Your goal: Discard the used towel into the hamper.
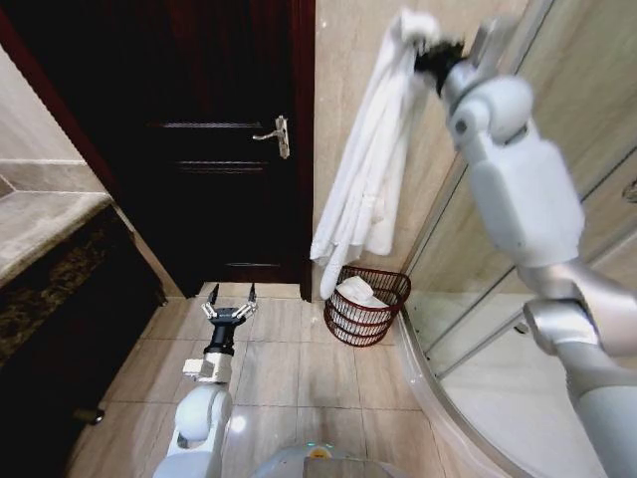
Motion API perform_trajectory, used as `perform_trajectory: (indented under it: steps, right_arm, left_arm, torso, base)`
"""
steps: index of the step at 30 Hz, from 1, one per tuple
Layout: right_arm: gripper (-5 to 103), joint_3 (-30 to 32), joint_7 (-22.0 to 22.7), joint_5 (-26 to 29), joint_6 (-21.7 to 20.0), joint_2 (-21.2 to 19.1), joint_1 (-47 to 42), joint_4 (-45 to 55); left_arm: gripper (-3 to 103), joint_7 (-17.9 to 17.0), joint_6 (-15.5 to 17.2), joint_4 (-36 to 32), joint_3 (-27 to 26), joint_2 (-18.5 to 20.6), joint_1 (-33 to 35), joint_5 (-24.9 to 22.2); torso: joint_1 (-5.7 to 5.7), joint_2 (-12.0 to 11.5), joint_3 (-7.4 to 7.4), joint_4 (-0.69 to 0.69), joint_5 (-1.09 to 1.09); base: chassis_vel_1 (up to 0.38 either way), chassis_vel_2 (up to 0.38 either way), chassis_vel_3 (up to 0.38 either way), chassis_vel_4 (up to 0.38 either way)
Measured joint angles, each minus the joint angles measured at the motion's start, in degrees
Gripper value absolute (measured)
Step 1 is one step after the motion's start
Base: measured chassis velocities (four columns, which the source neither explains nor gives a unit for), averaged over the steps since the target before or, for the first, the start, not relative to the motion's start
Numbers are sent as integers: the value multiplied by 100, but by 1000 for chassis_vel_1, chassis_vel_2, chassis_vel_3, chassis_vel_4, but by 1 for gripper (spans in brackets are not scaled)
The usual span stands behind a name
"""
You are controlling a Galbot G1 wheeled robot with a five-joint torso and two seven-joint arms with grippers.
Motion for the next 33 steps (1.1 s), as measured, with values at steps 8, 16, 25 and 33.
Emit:
perform_trajectory:
  steps: [8, 16, 25, 33]
  right_arm:
    - [9, 70, -32, -165, 140, 36, -833, 305]
    - [9, -58, 86, -57, 71, 47, -682, 731]
    - [9, -490, 364, 353, -83, 152, 212, 745]
    - [9, -821, 352, 580, -111, 238, 1290, 200]
  left_arm:
    - [100, 0, -22, -11, -23, -27, 58, 13]
    - [100, 0, -62, 3, -22, -65, 90, 25]
    - [100, -4, -86, 2, -22, -71, 55, 10]
    - [100, -3, -90, 21, -31, -63, 12, -47]
  torso:
    - [0, 0, 0, 0, 0]
    - [0, 0, 0, 1, -1]
    - [0, 0, 0, 1, 0]
    - [0, 0, -1, 2, -1]
  base:
    - [0, 0, 0, 0]
    - [0, 0, 0, 0]
    - [0, 0, 0, 0]
    - [0, 0, 0, 0]
